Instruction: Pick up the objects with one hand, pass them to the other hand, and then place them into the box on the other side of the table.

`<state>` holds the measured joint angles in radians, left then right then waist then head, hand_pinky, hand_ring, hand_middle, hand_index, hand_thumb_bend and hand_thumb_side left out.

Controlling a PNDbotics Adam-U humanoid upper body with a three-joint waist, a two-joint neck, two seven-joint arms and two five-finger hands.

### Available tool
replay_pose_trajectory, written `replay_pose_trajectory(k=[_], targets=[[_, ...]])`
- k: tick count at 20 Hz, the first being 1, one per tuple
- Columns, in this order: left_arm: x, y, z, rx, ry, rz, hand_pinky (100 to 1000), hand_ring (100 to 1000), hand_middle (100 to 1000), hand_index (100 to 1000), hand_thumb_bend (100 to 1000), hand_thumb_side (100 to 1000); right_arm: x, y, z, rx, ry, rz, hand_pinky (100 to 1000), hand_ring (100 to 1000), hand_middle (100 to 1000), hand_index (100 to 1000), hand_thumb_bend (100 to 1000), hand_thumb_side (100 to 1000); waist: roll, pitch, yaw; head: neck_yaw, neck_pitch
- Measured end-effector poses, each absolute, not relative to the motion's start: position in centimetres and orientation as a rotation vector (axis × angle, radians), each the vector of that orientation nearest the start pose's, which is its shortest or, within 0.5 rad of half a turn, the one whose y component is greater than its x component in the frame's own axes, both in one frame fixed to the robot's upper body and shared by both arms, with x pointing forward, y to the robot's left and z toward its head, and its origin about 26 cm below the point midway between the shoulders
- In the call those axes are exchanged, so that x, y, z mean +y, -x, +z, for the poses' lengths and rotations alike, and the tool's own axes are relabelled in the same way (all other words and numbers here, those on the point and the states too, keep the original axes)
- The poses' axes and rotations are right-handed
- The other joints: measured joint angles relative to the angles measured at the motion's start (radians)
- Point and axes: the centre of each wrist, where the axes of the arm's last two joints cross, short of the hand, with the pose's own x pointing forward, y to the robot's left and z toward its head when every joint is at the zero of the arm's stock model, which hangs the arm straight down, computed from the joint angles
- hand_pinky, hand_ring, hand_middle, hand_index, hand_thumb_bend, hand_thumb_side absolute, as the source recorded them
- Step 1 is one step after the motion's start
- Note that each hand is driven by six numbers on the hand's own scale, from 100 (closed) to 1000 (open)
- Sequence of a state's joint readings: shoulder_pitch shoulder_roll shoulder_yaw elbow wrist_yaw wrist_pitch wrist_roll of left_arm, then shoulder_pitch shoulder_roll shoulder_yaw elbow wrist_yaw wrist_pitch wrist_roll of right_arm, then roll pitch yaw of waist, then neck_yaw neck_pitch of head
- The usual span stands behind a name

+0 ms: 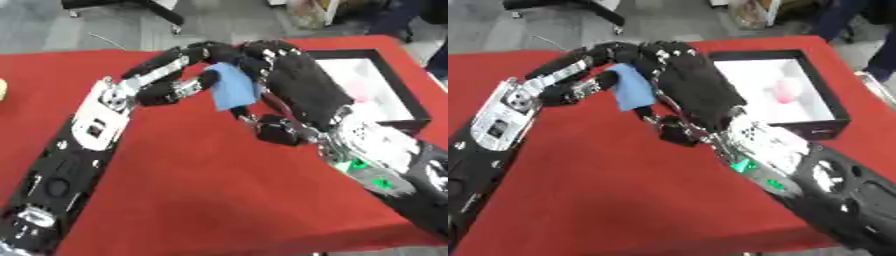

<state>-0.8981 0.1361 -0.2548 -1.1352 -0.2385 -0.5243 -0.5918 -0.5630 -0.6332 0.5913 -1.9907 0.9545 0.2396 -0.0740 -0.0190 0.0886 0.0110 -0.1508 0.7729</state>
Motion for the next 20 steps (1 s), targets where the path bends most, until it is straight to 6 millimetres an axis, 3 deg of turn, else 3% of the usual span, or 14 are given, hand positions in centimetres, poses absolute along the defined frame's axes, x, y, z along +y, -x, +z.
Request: replay_pose_trajectory(k=[5, 10, 12, 16, 18, 20], targets=[[14.7, -45.1, 18.3, 3.011, -0.318, 2.109, 874, 859, 875, 997, 125, 1000, -17.9, -29.5, 22.0, 2.587, -1.565, -1.636, 723, 646, 196, 880, 100, 100, 0.0, -0.002, 0.0, -0.004, 0.0], [19.8, -45.2, 18.2, 3.181, -0.263, 2.034, 851, 828, 835, 976, 100, 990, -21.0, -29.8, 22.1, 2.587, -1.768, -1.595, 658, 667, 167, 864, 100, 100, 0.001, -0.001, 0.001, -0.011, 0.0], [22.1, -44.9, 18.3, 3.246, -0.233, 1.979, 831, 800, 805, 960, 100, 870, -22.4, -29.8, 21.8, 2.608, -1.863, -1.564, 589, 711, 154, 851, 100, 100, 0.003, 0.0, 0.001, -0.018, 0.0], [26.1, -43.6, 18.5, 3.363, -0.162, 1.823, 807, 768, 773, 938, 100, 776, -25.2, -29.7, 21.2, 2.661, -2.057, -1.491, 551, 770, 164, 855, 100, 110, 0.011, 0.003, 0.005, -0.038, 0.0], [27.7, -42.7, 18.5, 3.418, -0.177, 1.724, 798, 757, 761, 929, 100, 752, -27.3, -30.2, 20.5, 2.707, -2.249, -1.442, 532, 791, 171, 857, 100, 143, 0.016, 0.003, 0.025, -0.056, 0.0], [29.1, -41.4, 19.1, 3.452, -0.269, 1.65, 788, 740, 741, 900, 100, 731, -28.5, -30.8, 20.5, 2.785, -2.551, -1.256, 520, 826, 202, 866, 100, 188, 0.018, 0.006, 0.053, -0.081, 0.0]])
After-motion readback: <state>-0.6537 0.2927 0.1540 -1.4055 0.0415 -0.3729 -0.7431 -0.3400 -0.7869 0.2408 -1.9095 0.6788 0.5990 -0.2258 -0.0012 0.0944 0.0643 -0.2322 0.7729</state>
